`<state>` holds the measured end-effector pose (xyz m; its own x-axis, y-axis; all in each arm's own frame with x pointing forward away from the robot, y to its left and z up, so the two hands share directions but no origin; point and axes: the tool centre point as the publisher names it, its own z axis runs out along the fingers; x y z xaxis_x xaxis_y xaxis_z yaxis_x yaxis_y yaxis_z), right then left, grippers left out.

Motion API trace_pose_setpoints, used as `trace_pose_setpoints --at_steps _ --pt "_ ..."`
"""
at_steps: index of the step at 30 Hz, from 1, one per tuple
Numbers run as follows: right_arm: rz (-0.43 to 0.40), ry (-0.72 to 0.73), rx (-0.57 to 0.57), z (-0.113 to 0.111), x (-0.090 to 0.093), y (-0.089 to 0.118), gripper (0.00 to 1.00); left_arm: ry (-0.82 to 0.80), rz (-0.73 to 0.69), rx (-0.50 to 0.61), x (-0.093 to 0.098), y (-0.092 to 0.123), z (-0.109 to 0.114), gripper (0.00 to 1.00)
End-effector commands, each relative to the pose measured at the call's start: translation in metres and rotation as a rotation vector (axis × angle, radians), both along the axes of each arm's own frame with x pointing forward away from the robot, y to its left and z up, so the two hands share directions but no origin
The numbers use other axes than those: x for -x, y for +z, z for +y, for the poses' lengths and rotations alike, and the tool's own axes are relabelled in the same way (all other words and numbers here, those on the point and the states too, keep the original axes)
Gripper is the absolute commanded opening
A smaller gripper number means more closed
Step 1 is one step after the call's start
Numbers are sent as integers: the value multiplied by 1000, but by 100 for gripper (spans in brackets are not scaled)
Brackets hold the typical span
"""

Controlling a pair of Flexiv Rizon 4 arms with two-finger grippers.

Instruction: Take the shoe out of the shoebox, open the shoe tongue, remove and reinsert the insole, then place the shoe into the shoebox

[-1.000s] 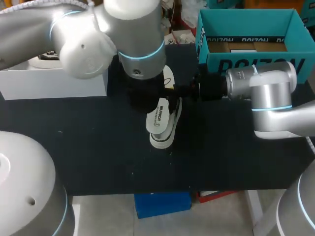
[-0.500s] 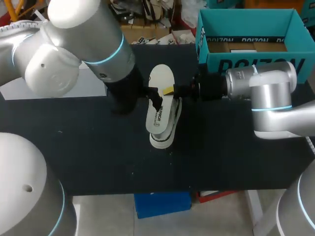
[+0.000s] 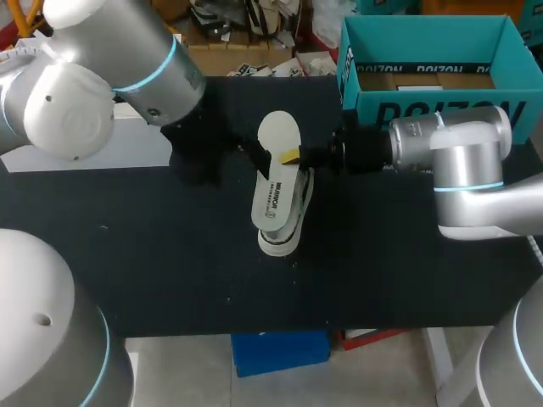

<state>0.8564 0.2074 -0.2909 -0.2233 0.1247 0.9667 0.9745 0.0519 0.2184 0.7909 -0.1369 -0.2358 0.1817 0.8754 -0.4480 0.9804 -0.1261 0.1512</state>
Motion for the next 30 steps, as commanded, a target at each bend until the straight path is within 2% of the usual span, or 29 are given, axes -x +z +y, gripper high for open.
trace_pose_setpoints --at_steps 1,5,21,25,30 --pt "1 -1 2 0 0 0 0 75 188 381 -10 -5 12 100" --pt "1 -1 2 0 0 0 0 97 237 454 -14 -3 14 100" --pt "1 -1 2 0 0 0 0 105 256 444 -16 -3 14 100" --pt "1 -1 2 0 0 0 0 127 275 598 -18 -16 19 100" --pt "1 -1 2 0 0 0 0 134 244 746 -22 -21 24 100"
